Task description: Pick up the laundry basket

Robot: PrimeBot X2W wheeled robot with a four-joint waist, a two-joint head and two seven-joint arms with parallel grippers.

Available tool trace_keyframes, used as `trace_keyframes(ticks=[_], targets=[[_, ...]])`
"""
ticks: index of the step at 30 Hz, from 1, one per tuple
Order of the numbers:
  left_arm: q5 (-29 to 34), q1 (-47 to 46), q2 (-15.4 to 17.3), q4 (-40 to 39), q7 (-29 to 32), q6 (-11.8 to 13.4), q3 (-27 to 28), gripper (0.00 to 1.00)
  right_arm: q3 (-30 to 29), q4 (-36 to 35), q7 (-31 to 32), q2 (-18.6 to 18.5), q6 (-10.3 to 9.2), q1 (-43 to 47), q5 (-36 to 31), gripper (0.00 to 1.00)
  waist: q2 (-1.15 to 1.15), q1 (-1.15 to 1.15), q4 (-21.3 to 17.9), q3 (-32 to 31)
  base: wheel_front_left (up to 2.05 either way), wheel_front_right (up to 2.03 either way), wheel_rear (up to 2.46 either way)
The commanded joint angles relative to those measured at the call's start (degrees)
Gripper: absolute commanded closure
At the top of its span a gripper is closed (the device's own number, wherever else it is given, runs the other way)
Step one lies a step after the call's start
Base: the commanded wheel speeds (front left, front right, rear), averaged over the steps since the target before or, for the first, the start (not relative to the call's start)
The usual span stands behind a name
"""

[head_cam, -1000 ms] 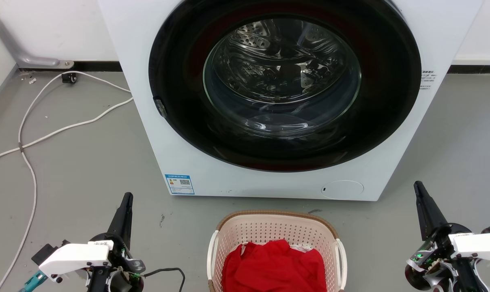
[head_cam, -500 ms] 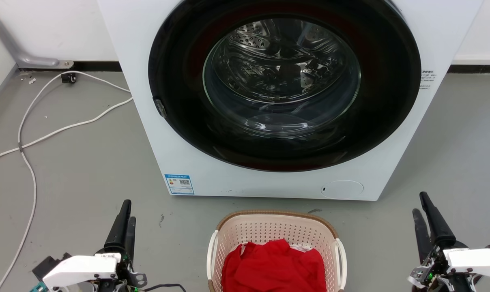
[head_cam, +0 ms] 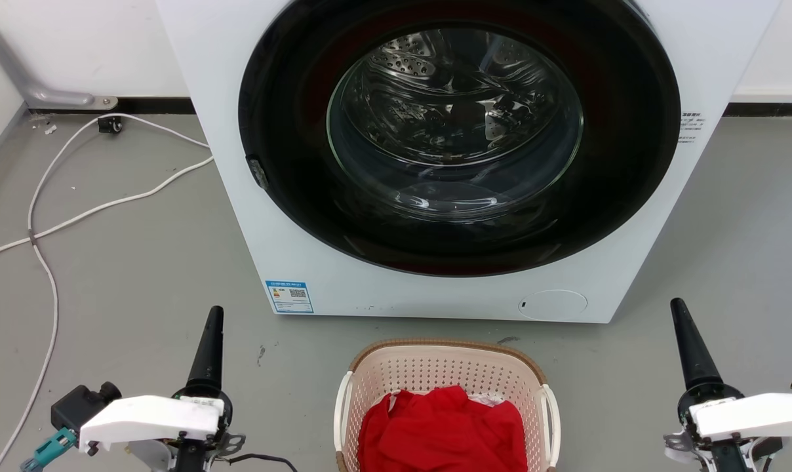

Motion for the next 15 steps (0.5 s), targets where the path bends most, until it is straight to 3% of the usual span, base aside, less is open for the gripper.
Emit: trace_keyframes(ticks=[1, 15], targets=[[2.7, -0.3, 0.2, -1.7, -0.6, 0.2, -0.5, 0.00, 0.3, -1.8, -0.6, -0.2, 0.00, -0.2, -3.3, 0.00, 0.00, 0.00, 0.0, 0.0, 0.00, 0.00, 0.00], [15.9, 0.8, 0.2, -4.6, -3.7, 1.8, -2.5, 0.00, 2.1, -5.4, -3.7, -0.3, 0.00, 1.9, -20.1, 0.00, 0.00, 0.00, 0.0, 0.0, 0.00, 0.00, 0.00]])
